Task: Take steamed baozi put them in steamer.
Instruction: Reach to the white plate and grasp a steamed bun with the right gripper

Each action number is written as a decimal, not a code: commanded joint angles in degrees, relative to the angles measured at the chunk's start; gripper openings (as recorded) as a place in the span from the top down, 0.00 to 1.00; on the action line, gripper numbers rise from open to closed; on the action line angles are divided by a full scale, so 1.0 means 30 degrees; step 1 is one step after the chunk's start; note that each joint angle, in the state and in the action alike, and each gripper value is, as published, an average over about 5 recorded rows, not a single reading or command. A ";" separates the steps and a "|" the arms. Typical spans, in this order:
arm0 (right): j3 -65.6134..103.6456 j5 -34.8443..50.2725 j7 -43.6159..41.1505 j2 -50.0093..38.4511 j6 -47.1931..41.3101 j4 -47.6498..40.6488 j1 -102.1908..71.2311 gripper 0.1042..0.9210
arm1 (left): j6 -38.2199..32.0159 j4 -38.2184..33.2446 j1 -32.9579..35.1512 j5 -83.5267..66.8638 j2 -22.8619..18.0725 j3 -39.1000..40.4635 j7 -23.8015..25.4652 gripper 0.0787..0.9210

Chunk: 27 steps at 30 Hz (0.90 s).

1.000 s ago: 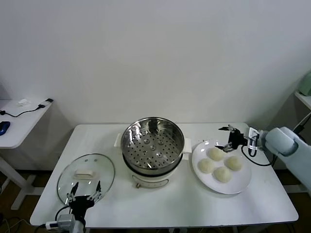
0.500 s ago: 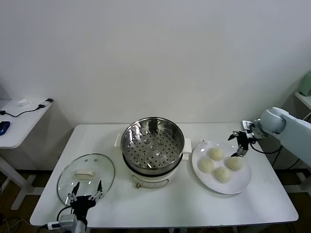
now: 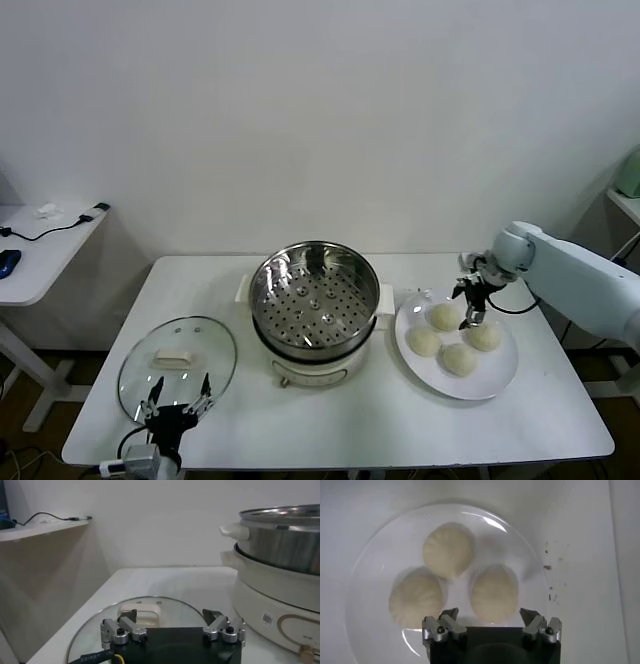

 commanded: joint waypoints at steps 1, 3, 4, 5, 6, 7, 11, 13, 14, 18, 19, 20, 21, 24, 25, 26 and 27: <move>-0.0220 -0.0716 -0.0020 0.1826 0.0007 -0.2136 -0.0202 0.12 | -0.0041 -0.0012 -0.0008 0.0051 -0.0062 0.0023 0.0006 0.12; -0.0096 -0.0809 0.0096 0.1985 -0.0010 -0.2380 -0.0301 0.12 | -0.0053 0.0016 -0.0027 0.0063 -0.0060 0.0040 0.0010 0.12; -0.0042 -0.0814 0.0142 0.2057 -0.0018 -0.2476 -0.0354 0.12 | -0.0059 0.0031 -0.0038 0.0070 -0.0057 0.0047 0.0012 0.12; 0.0023 -0.0823 0.0218 0.2126 -0.0009 -0.2585 -0.0410 0.12 | -0.0069 0.0047 -0.0050 0.0075 -0.0051 0.0049 0.0011 0.12; 0.0110 -0.0829 0.0313 0.2218 -0.0004 -0.2715 -0.0474 0.12 | -0.0084 0.0063 -0.0061 0.0079 -0.0039 0.0045 0.0012 0.12; 0.0201 -0.0826 0.0405 0.2317 -0.0005 -0.2835 -0.0532 0.12 | -0.0101 0.0079 -0.0072 0.0080 -0.0024 0.0038 0.0011 0.12; 0.0356 -0.0864 0.0506 0.2661 -0.0094 -0.3114 -0.0652 0.13 | -0.0125 0.0127 -0.0148 0.0088 0.0003 0.0029 0.0014 0.12; 0.0301 -0.0887 0.0369 0.2744 -0.0152 -0.3126 -0.0646 0.16 | -0.0101 0.0136 -0.0184 0.0100 -0.0019 0.0042 0.0018 0.12; 0.0274 -0.0892 0.0283 0.2772 -0.0181 -0.3119 -0.0643 0.18 | -0.0088 0.0140 -0.0194 0.0109 -0.0031 0.0047 0.0021 0.12; 0.0167 -0.0913 0.0035 0.2748 -0.0258 -0.2956 -0.0590 0.24 | -0.0072 0.0181 -0.0197 0.0133 -0.0050 0.0038 0.0016 0.12; 0.0127 -0.0920 0.0008 0.2725 -0.0274 -0.2906 -0.0553 0.24 | -0.0074 0.0194 -0.0195 0.0139 -0.0049 0.0036 0.0013 0.12; 0.0081 -0.0931 -0.0018 0.2704 -0.0283 -0.2863 -0.0511 0.25 | -0.0075 0.0204 -0.0193 0.0147 -0.0049 0.0034 0.0012 0.12; 0.0029 -0.0939 -0.0036 0.2677 -0.0301 -0.2815 -0.0463 0.26 | -0.0077 0.0211 -0.0189 0.0157 -0.0050 0.0037 0.0010 0.12; -0.0063 -0.0944 -0.0075 0.2590 -0.0334 -0.2647 -0.0338 0.29 | -0.0075 0.0210 -0.0181 0.0177 -0.0059 0.0050 0.0004 0.12; -0.0073 -0.0924 -0.0097 0.2536 -0.0347 -0.2531 -0.0277 0.30 | -0.0067 0.0213 -0.0180 0.0186 -0.0065 0.0056 -0.0001 0.12; -0.0087 -0.0898 -0.0142 0.2465 -0.0344 -0.2376 -0.0187 0.30 | -0.0055 0.0214 -0.0181 0.0200 -0.0072 0.0064 -0.0005 0.12; -0.0142 -0.0848 -0.0194 0.2367 -0.0340 -0.2178 -0.0050 0.31 | -0.0042 0.0214 -0.0180 0.0219 -0.0081 0.0075 -0.0008 0.12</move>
